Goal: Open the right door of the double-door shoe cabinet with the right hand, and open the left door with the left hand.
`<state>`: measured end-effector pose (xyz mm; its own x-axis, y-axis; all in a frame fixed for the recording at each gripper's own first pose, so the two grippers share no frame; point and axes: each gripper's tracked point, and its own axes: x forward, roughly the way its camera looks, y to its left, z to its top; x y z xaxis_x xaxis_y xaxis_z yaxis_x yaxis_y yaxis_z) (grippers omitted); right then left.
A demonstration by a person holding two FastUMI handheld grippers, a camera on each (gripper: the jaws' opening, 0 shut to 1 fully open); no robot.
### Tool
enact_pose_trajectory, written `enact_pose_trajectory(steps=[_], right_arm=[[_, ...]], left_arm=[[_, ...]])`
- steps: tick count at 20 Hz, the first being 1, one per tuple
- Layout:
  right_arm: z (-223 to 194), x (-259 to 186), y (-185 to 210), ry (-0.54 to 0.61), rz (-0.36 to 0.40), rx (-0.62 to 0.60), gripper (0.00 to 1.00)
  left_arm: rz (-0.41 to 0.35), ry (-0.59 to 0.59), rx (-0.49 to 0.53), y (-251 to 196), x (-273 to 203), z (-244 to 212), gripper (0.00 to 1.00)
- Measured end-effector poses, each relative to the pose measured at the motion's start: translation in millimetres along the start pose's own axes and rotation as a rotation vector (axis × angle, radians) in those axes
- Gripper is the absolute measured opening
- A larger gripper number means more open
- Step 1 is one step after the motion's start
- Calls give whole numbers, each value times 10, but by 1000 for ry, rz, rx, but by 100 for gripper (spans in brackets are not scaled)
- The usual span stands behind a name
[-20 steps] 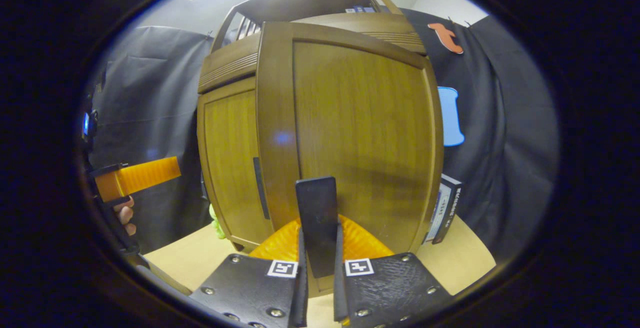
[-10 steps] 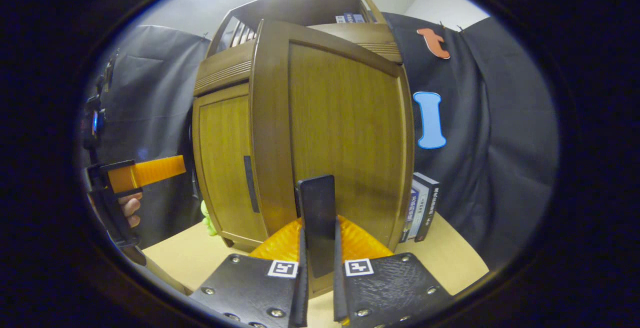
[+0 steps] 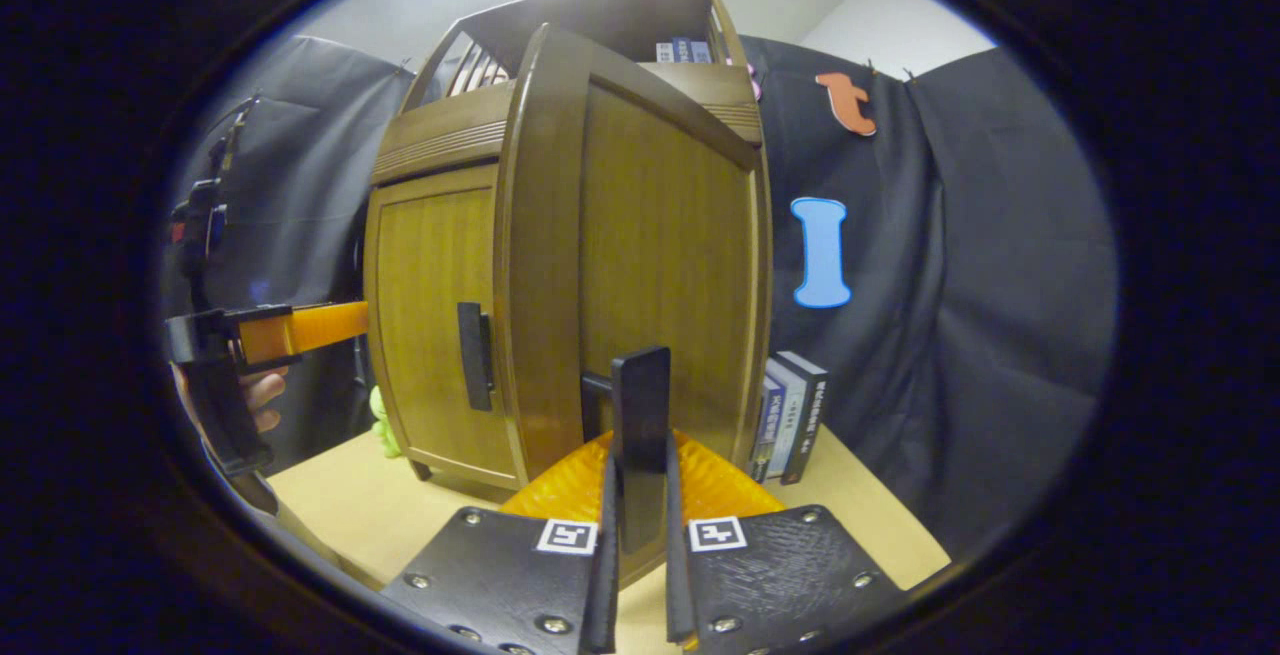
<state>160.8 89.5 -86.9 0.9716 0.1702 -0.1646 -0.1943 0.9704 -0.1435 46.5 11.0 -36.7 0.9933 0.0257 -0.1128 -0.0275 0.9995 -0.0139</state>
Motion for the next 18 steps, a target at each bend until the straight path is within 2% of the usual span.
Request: enact_pose_trajectory(steps=[3, 6, 7, 8, 9, 10, 11, 12, 14, 15, 18], right_arm=[[-81, -50, -292, 9, -101, -47, 19], [-137, -84, -656, 12, -166, -46, 20], [5, -226, -772, 8, -173, -10, 15], [-149, -45, -860, -3, -154, 41, 1], [-151, -75, -949, -9, -143, 86, 1], [-150, -77, -1012, -21, -117, 96, 1], [-141, -86, -1106, -31, -101, 85, 1], [-142, -68, -1212, -34, -94, 66, 1], [-144, -50, -1307, -29, -45, 64, 1], [-127, -46, -1383, -31, -28, 67, 1], [-129, 30, -1551, -42, 30, 69, 1]], left_arm=[[24, 19, -12, 13, 122, -57, 91], [40, 17, -14, 3, 187, -83, 91], [38, 18, -10, -10, 205, -96, 91], [37, 22, -4, -18, 225, -117, 91], [38, 21, 1, -25, 242, -117, 91], [41, 20, 3, -32, 260, -122, 85], [43, 17, 3, -41, 281, -116, 85], [45, 13, 3, -48, 316, -115, 91], [38, 11, 11, -85, 369, -138, 91], [30, 10, 16, -113, 407, -153, 85], [20, 21, 21, -201, 546, -287, 90]])
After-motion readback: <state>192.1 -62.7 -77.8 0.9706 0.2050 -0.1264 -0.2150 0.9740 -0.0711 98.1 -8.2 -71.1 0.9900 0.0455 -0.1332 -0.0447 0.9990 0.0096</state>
